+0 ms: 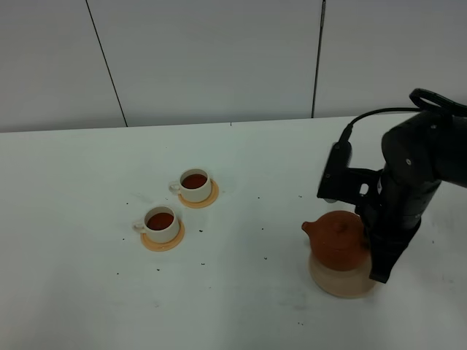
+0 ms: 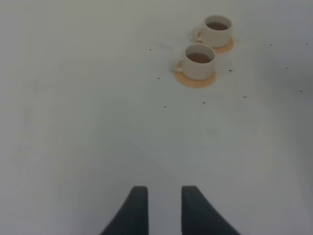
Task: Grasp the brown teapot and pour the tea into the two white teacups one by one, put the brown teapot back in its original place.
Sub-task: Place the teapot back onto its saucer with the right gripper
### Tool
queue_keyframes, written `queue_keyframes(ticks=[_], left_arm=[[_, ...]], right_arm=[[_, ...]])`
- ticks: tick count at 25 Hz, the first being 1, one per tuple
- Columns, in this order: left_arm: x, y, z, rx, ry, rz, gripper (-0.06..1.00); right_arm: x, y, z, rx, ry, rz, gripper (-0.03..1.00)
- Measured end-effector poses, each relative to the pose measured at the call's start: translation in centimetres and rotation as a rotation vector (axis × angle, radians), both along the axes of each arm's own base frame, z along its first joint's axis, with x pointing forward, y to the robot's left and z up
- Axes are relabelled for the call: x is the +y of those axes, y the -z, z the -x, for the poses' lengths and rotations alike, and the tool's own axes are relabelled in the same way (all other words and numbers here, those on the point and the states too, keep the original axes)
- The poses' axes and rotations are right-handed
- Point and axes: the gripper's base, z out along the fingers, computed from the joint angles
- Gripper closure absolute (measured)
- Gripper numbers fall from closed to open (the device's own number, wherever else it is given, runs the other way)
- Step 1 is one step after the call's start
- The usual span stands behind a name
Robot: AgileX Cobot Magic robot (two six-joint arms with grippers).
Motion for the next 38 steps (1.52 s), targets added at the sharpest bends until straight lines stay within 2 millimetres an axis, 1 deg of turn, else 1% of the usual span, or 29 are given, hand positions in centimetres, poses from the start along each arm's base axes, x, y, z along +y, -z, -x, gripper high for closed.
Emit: queue_keyframes(ticks=[4, 9, 12, 29, 35, 38], left_arm=[[0.0, 0.0, 0.0, 0.0, 0.0, 0.0, 0.7], [0.0, 0.0, 0.0, 0.0, 0.0, 0.0, 0.7], [0.0, 0.0, 0.0, 0.0, 0.0, 0.0, 0.7], [0.0, 0.0, 0.0, 0.0, 0.0, 0.0, 0.7], [0.0, 0.0, 0.0, 0.0, 0.0, 0.0, 0.7], [0.0, 0.0, 0.0, 0.0, 0.0, 0.0, 0.7]], right_arm=[[-0.6, 0.9, 0.6, -0.022, 0.003, -0.016, 0.87], [-1.3, 1.3, 1.8, -0.063, 0.008, -0.046, 0.87], [-1.6, 1.5, 2.2, -0.051, 0.018, -0.046, 0.87], [-2.1, 1.5, 1.8, -0.064, 0.04, -0.064, 0.87], [-1.9, 2.9, 1.7, -0.021, 0.048, -0.061, 0.87], [-1.9, 3.0, 1.7, -0.016, 0.039, -0.062, 0.87]])
